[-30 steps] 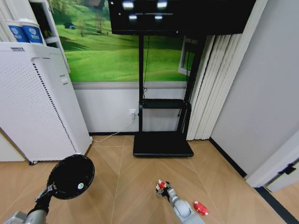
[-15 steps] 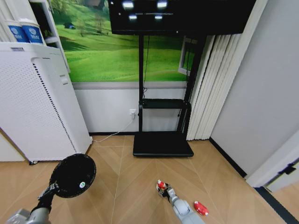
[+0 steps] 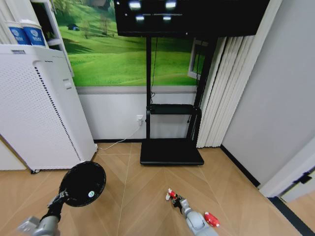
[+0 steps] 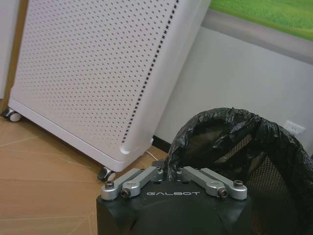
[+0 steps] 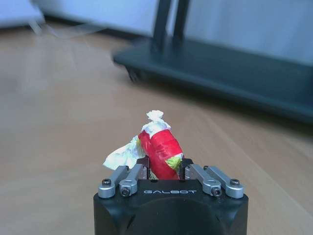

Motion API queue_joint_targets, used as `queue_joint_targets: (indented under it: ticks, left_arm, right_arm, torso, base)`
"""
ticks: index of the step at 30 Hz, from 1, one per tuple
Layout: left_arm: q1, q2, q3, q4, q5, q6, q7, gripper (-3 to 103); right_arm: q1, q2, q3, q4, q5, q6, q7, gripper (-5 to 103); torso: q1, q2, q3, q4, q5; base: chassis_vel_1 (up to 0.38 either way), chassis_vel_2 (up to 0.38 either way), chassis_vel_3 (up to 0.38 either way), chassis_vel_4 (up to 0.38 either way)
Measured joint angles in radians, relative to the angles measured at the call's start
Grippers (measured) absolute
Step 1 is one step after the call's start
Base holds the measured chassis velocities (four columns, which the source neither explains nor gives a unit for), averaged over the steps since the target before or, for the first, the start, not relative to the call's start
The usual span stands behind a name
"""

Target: Pick up the trash bin and place the garbage on the floor into it.

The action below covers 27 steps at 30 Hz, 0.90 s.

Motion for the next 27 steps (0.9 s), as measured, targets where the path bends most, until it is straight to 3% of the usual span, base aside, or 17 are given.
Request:
queue_joint_targets:
  ticks: [9,17,22,27]
  left_arm:
    - [-0.082,0.065,0.101,0.098,0.052,-0.002,0.009,4]
    - [-0.096,0.118,0.14,0.118,0.067,0.011,0.074,4]
    - [-0.122,0.154,0.229,0.122,0.074,0.053,0.122,4]
    - [-0.168,0.182,0.379,0.131,0.112,0.066,0.173,4]
  right_arm:
    - [-0.185,-0.085,0.07,0.376,0.124,0.026,-0.096,29]
    - [-0.247,-0.183,0.006,0.652,0.222,0.035,-0.187,29]
    - [-0.293,-0.197,-0.015,0.724,0.212,0.048,-0.202,29]
    - [-0.355,-0.185,-0.033,0.729,0.129,0.092,-0.203,29]
  torso:
    - [0.0,0.0,0.0,-0.0007,-0.0007]
    - [0.0,0.0,0.0,0.0005,-0.0002]
    - [0.0,0.0,0.0,-0.0004,-0.0006]
    - [0.0,0.0,0.0,-0.0005,-0.0002]
  base:
    - [0.0,0.0,0.0,0.0]
    - [0.0,0.0,0.0,0.0]
    - [0.0,0.0,0.0,0.0]
    - [0.0,0.0,0.0,0.0]
